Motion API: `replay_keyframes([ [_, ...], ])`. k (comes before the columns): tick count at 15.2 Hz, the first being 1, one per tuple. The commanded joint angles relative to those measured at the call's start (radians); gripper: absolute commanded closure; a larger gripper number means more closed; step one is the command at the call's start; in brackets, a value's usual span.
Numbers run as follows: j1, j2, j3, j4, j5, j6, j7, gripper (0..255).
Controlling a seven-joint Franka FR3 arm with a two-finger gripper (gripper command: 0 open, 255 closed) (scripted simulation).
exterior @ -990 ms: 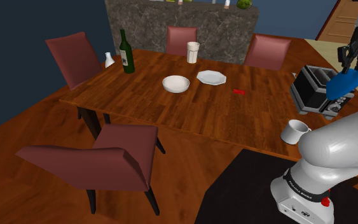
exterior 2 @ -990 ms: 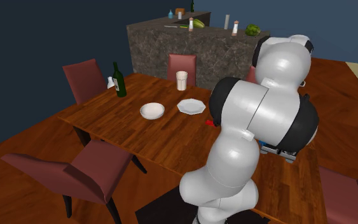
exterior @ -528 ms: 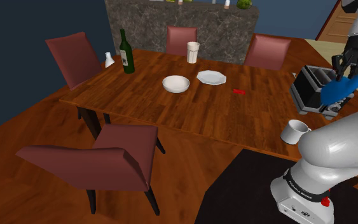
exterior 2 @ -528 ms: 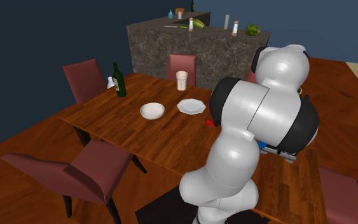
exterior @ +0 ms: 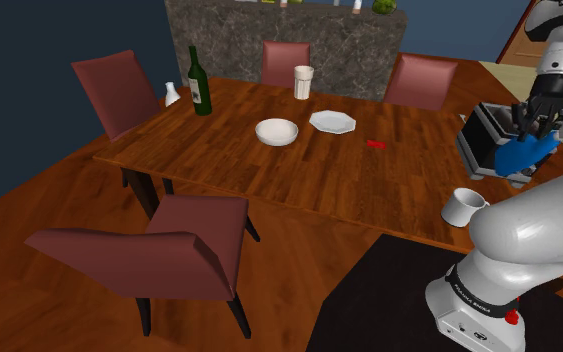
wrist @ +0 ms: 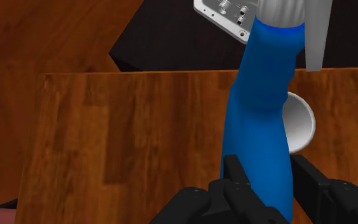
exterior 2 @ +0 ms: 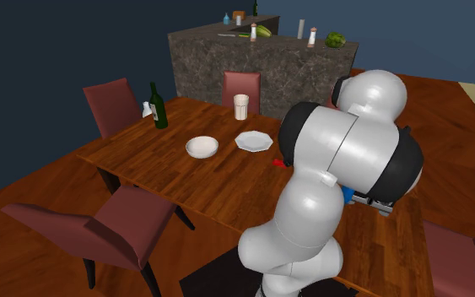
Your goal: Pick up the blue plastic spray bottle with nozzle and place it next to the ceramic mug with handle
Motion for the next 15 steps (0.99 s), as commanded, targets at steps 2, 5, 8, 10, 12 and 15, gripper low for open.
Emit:
replay_keyframes([
  [2,-0.001,0.010,-0.005,-0.032,0.002,0.042,0.000,255],
  [5,-0.002,0.020,-0.010,-0.064,0.004,0.083,-0.001,255],
  [8,-0.003,0.032,-0.015,-0.094,0.006,0.124,-0.002,255],
  [10,-0.003,0.041,-0.018,-0.113,0.008,0.151,-0.004,255],
  [12,-0.004,0.052,-0.021,-0.132,0.011,0.179,-0.006,255],
  [15,-0.005,0.070,-0.026,-0.157,0.016,0.221,-0.010,255],
])
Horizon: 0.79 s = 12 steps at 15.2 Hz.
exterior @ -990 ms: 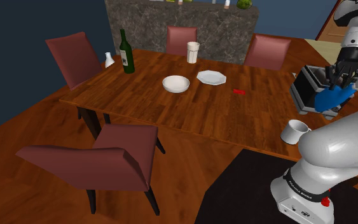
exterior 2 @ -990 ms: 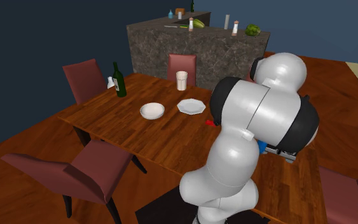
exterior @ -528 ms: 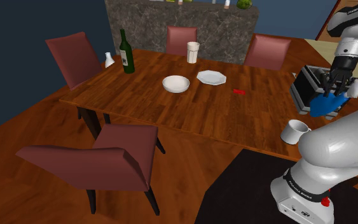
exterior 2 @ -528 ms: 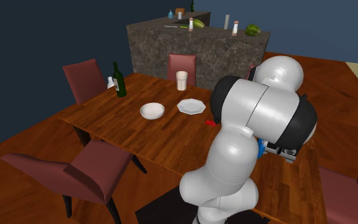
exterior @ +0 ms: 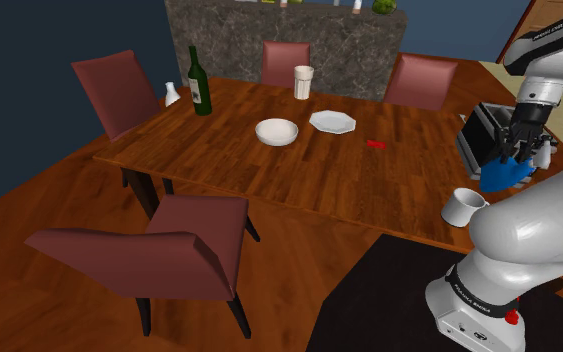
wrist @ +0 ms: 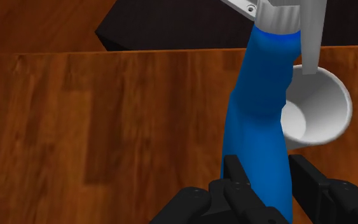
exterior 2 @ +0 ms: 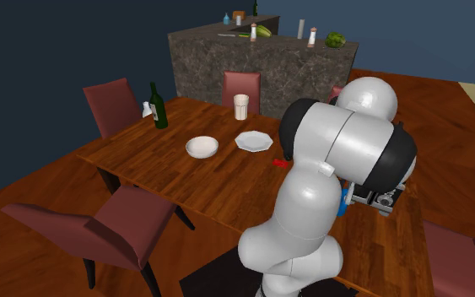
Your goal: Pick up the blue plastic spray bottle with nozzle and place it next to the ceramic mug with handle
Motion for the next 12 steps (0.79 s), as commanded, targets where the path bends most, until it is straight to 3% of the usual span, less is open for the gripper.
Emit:
replay_keyframes([
  [1,0.000,0.009,-0.003,-0.019,0.003,0.028,-0.001,255],
  [12,-0.002,0.099,-0.018,-0.095,0.034,0.183,-0.025,255],
])
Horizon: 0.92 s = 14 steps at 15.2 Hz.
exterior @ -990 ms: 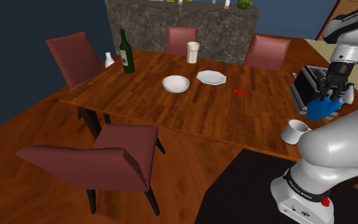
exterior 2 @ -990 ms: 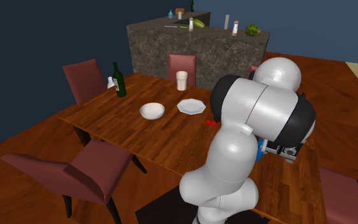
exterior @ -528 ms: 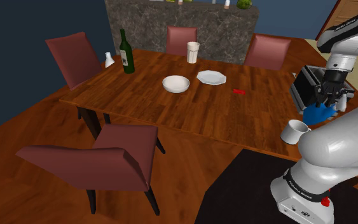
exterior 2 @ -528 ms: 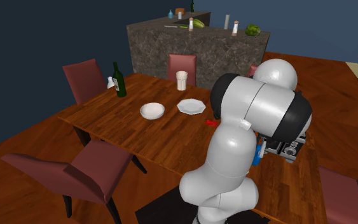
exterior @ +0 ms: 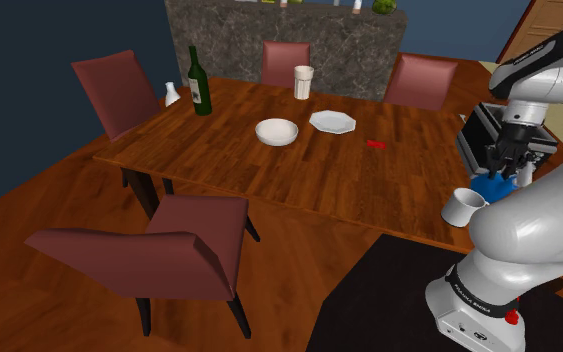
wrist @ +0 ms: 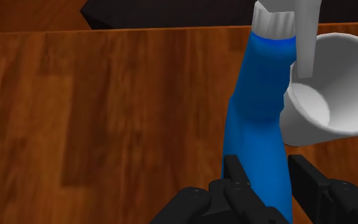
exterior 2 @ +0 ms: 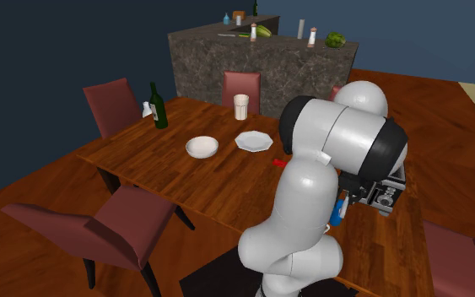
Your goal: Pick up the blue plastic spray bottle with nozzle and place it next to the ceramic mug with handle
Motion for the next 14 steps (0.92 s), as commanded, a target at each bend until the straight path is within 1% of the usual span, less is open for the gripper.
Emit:
replay_keyframes([
  [1,0.000,0.020,-0.002,-0.012,0.008,0.030,-0.006,255],
  [4,-0.001,0.049,-0.004,-0.026,0.021,0.069,-0.015,255],
  [12,-0.002,0.049,-0.004,-0.026,0.021,0.069,-0.015,255],
  [13,-0.002,0.049,-0.004,-0.027,0.021,0.070,-0.015,0],
  [14,-0.002,0.047,-0.004,-0.029,0.020,0.071,-0.014,0],
])
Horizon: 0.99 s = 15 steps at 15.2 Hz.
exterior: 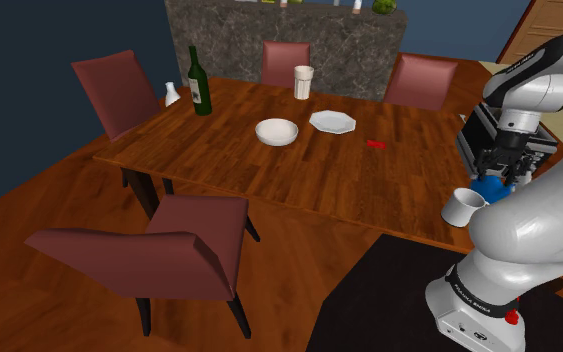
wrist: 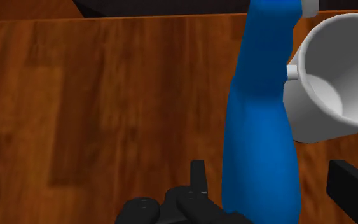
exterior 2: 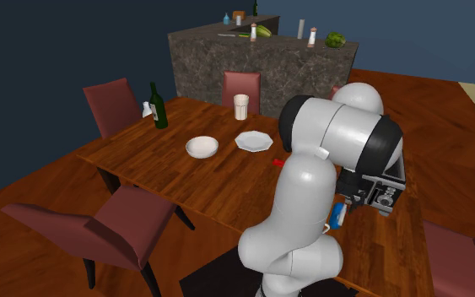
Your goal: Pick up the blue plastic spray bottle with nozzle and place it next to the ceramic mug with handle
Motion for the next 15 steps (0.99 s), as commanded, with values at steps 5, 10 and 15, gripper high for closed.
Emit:
replay_keyframes([
  [5,0.002,-0.001,0.002,0.032,0.002,-0.035,-0.001,0],
  [10,0.007,-0.003,0.007,0.125,0.008,-0.128,-0.003,0],
  [15,0.007,-0.002,0.007,0.125,0.008,-0.128,-0.003,0],
])
